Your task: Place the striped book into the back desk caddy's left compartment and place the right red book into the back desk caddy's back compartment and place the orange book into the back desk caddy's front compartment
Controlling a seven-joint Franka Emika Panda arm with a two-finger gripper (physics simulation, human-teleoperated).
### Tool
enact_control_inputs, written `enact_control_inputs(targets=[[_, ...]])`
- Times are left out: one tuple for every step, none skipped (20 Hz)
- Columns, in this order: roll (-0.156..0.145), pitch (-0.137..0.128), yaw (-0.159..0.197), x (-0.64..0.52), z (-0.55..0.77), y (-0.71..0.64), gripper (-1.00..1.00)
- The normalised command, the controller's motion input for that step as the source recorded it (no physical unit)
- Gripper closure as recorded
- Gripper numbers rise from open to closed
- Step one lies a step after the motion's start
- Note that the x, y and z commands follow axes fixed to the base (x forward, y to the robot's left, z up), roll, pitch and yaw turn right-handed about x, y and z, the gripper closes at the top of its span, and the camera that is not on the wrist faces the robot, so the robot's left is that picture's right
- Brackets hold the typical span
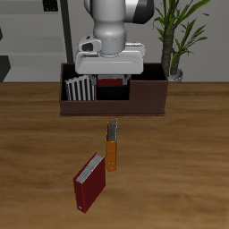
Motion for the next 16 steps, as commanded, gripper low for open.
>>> enact_control_inputs(targets=[[-0.034, -0.061, -0.094, 0.3, 0.0, 0.09, -1.0], [-0.002, -0.004, 0.039, 0.27, -0.08, 0.09, -1.0], [-0.064, 0.007, -0.024, 0.43, -0.04, 0.0, -1.0], [0.006, -0.014, -0.045, 0.39, -0.11, 0.1, -1.0], [-0.088, -0.006, 0.02, 0.46, -0.07, -0.09, -1.0], [0.022, -0.018, -0.043, 0.39, -0.07, -0.02, -1.0], [0.041, -0.039, 0.002, 0.41, -0.08, -0.05, -1.0], [0.0, 0.0, 0.0, -0.08, -0.03, -0.04, -1.0], [-0.026, -0.041, -0.042, 0.43, -0.02, -0.16, -1.0], [0.042, 0.006, -0.043, 0.54, -0.2, -0.21, -1.0], [-0.046, 0.047, -0.071, 0.46, -0.2, -0.25, -1.0], [0.013, -0.037, 0.097, 0.19, -0.13, -0.09, -1.0], [-0.014, 0.009, 0.007, 0.57, -0.33, -0.21, -1.0], [-0.012, -0.007, -0.01, 0.1, -0.12, -0.06, -1.0], [0.137, 0.047, 0.024, 0.5, -0.52, 0.06, -1.0], [-0.048, 0.019, -0.125, 0.27, -0.29, -0.13, -1.0]])
